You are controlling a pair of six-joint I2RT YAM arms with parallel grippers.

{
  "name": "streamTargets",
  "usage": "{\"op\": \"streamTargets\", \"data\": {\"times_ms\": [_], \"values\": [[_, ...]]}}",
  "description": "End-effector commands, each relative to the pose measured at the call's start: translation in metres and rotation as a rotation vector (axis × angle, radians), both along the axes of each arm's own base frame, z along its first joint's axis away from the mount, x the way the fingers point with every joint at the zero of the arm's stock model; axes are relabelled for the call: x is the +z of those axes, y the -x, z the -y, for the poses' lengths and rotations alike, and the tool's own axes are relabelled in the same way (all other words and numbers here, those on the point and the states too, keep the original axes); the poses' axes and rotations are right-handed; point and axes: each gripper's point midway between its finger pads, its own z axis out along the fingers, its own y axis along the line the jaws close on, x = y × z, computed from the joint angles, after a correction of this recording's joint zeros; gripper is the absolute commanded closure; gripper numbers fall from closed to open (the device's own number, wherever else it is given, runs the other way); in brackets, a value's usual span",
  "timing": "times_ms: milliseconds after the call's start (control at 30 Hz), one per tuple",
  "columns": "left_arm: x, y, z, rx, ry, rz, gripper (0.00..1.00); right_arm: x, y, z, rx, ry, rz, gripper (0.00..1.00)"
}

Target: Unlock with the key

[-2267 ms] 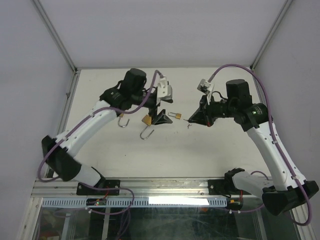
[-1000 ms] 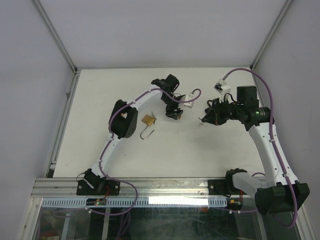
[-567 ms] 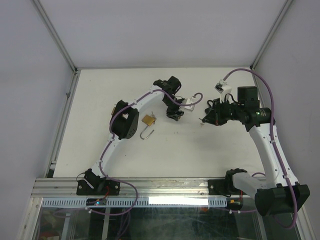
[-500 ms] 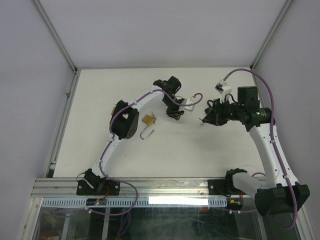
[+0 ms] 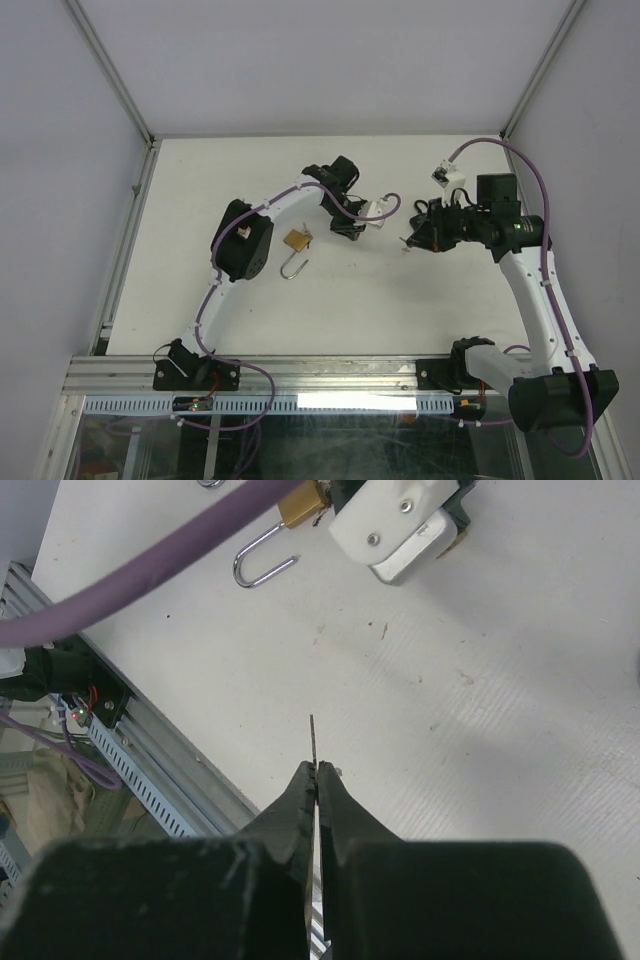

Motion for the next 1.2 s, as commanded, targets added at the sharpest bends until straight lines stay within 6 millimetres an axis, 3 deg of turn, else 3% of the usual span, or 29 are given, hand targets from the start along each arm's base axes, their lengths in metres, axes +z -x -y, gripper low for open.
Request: {"op": "streamTargets", "data": {"times_ms": [0,100,167,200,333,500,600,667,900,1067,1167], "values": [[0.077,-0.014,0.006,0.011,0.151,0.224,1.00,0.016,-0.001,0.000,-0.028,-0.026,0.020,1.00],[0.132,-0.013,0.004,0.029,0.293,0.400,1.00,0.021,-0.003,0.000,-0.059,-0.039,-0.005,1.00],[0.186,-0.012,0.004,0.053,0.431,0.572,1.00,0.024,-0.002,-0.003,-0.069,-0.063,-0.028,1.00],[0.202,-0.008,0.000,0.065,0.464,0.627,1.00,0.026,-0.001,-0.005,-0.071,-0.071,-0.036,1.00],[0.276,0.026,-0.015,0.089,0.622,0.771,1.00,0.032,0.001,-0.013,-0.074,-0.009,-0.060,1.00],[0.341,0.086,-0.031,0.073,0.768,0.865,1.00,0.072,0.003,-0.041,0.005,-0.007,-0.036,1.00],[0.351,0.115,-0.035,0.044,0.783,0.901,1.00,0.093,0.005,-0.045,0.021,0.006,0.010,1.00],[0.352,0.123,-0.038,0.040,0.770,0.927,1.00,0.105,0.008,-0.050,0.036,0.002,0.032,1.00],[0.364,0.128,-0.043,0.053,0.759,0.946,1.00,0.140,0.023,-0.070,0.125,-0.029,0.171,1.00],[0.367,0.132,-0.046,0.026,0.751,0.974,1.00,0.149,0.024,-0.064,0.105,-0.012,0.264,1.00],[0.364,0.137,-0.044,-0.011,0.750,0.981,1.00,0.156,0.023,-0.073,0.117,-0.068,0.283,1.00]]}}
